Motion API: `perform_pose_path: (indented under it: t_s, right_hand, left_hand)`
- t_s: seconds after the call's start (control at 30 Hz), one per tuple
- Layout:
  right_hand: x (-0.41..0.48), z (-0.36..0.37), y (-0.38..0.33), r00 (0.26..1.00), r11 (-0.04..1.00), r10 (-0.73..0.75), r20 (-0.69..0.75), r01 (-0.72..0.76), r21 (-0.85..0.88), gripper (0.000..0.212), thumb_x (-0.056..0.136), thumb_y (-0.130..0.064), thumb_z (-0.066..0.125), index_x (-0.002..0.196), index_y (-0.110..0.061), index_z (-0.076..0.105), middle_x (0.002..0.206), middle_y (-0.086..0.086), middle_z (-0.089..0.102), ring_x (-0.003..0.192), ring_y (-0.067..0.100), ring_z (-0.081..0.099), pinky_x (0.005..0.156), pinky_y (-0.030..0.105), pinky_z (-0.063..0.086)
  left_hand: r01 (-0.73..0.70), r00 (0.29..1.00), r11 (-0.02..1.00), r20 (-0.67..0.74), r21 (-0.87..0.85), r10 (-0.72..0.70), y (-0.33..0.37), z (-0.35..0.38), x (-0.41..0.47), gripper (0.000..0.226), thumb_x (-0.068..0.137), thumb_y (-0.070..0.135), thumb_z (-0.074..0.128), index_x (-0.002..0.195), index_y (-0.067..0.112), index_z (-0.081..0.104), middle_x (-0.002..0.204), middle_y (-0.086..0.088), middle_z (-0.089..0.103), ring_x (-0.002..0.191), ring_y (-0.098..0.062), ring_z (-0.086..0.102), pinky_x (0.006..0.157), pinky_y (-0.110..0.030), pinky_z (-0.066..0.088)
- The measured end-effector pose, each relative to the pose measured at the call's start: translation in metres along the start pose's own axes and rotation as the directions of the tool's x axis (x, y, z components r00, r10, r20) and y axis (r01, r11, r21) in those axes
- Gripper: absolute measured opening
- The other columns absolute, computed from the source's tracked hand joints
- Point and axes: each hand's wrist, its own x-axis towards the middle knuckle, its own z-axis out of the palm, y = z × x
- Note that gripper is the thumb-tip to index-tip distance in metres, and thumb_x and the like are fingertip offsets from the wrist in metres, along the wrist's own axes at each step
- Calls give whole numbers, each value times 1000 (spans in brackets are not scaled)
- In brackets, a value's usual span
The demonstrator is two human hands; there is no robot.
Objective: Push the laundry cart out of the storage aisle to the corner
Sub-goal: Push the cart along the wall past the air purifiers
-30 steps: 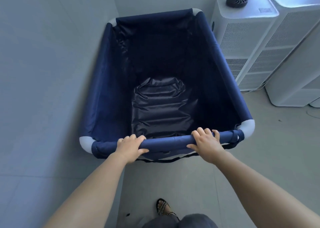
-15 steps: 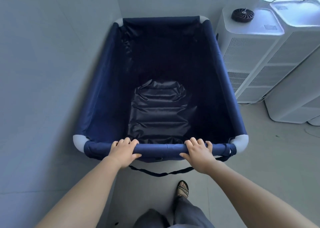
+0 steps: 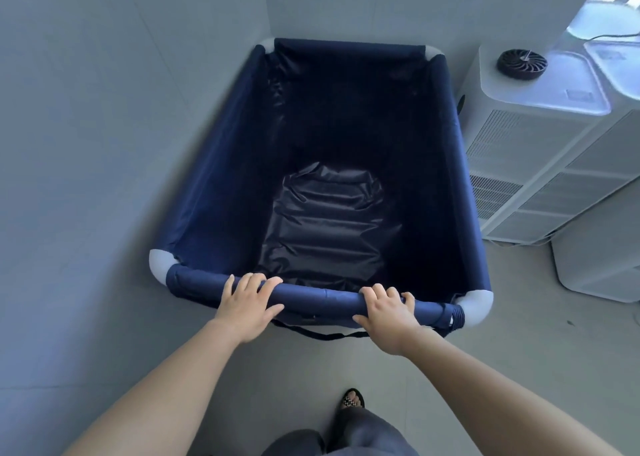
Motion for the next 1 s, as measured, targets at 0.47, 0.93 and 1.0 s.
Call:
perform_pose_path:
  t_s: [0.47,0.93,1.0]
  right_hand:
    - [33,-17,17,996,989,-81,-33,76,-126,45,99,-48,29,127,-14,35,118,4,46,103,26,46,85,41,33]
    - [51,-24,20,994,982,-88,-64,75,-176,43,98,-51,26,120,-17,39,111,1,48,96,24,48,75,36,27]
    - [53,-24,19,995,984,-75,-60,65,-167,43,98,-51,26,121,-18,39,112,0,48,96,24,48,75,36,28]
  left_hand:
    - [111,979,990,159,90,-124,15,-17,42,56,94,58,23,141,27,16,139,-1,23,139,-23,12,116,-53,-3]
    - [5,992,996,123,84,-15,0,-23,61,53,96,55,24,141,27,16,135,0,26,133,-21,18,115,-50,1]
    - [-30,994,997,107,67,22,-5,-24,63,50,96,53,24,139,28,20,132,2,29,131,-20,22,115,-47,4]
